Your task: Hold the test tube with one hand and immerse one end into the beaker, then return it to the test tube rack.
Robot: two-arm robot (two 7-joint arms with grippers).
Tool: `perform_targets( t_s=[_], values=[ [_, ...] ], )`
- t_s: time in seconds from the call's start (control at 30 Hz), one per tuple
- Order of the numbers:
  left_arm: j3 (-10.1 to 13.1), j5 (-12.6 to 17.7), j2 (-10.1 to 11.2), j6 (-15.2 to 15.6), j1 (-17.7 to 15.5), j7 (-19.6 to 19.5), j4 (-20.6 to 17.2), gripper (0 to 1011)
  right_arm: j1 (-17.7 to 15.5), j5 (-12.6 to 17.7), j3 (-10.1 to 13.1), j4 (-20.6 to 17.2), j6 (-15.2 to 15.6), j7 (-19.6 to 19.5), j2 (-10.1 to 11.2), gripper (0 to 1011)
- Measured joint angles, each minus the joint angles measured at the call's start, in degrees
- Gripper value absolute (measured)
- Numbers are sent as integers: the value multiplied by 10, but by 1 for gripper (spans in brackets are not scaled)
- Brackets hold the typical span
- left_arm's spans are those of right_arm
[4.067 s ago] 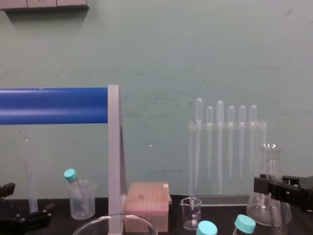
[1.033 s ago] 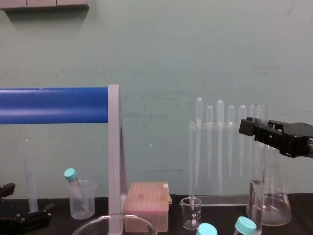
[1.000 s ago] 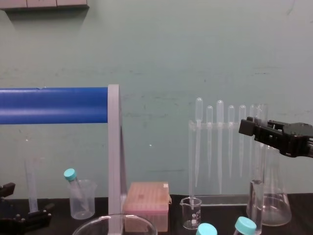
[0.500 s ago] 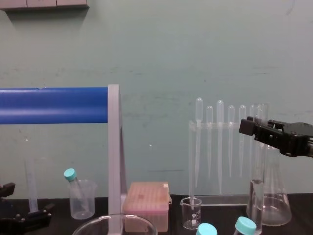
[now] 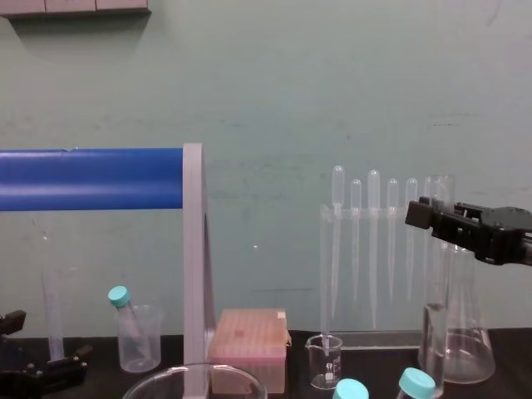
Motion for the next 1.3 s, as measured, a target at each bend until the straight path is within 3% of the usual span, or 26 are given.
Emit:
perform_targets(
  t_s=[0.27, 0.7, 1.3],
  values=[
    [0, 0, 0, 0, 0, 0, 0, 1000, 37, 16, -14, 23, 2, 52, -17, 234],
    [0, 0, 0, 0, 0, 0, 0, 1000, 118, 44, -66, 52, 6, 146, -54, 234],
    [0, 0, 0, 0, 0, 0, 0, 1000, 163, 79, -123, 61, 22, 222, -85, 234]
  ],
)
